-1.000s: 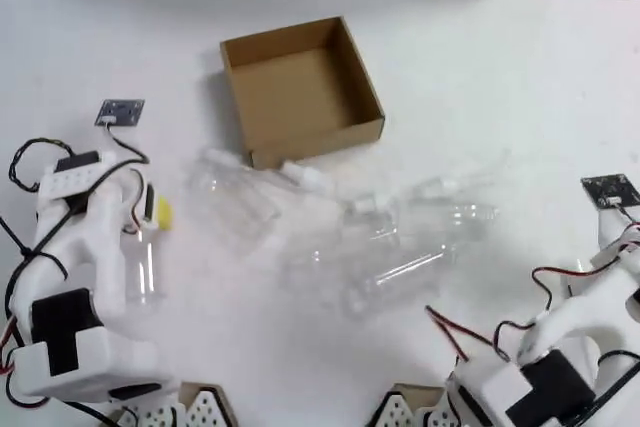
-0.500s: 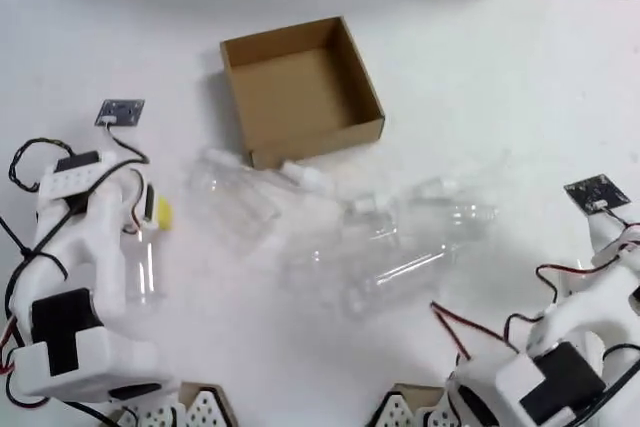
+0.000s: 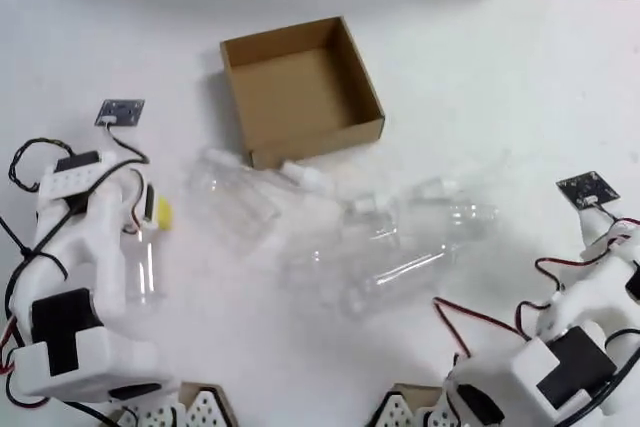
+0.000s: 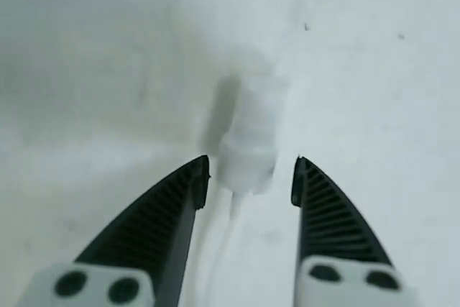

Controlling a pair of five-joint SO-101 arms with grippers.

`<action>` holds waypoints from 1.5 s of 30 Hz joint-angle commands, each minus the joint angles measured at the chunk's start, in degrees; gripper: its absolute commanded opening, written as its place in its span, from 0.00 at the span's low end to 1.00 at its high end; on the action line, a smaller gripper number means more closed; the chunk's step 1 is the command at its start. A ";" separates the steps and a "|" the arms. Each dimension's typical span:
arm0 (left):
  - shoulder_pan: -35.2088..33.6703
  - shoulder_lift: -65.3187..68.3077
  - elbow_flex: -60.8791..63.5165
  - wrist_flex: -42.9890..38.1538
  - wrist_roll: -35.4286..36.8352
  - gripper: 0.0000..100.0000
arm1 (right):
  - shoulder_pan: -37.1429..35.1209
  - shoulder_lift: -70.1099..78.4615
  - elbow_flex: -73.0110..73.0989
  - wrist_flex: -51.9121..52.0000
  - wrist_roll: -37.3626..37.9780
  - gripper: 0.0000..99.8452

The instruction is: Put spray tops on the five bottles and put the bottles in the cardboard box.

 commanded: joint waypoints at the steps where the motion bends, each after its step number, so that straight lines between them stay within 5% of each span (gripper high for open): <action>1: -0.13 -0.57 -2.46 -0.09 0.00 0.02 | -0.75 0.13 -2.81 -0.92 -0.79 0.16; 37: -0.13 -0.57 -2.55 0.00 -0.09 0.02 | -2.15 4.70 -3.52 -1.98 -1.05 0.16; 45: -0.13 -0.57 -2.55 -0.18 -0.09 0.02 | -2.42 4.79 -3.69 -1.98 -0.70 0.06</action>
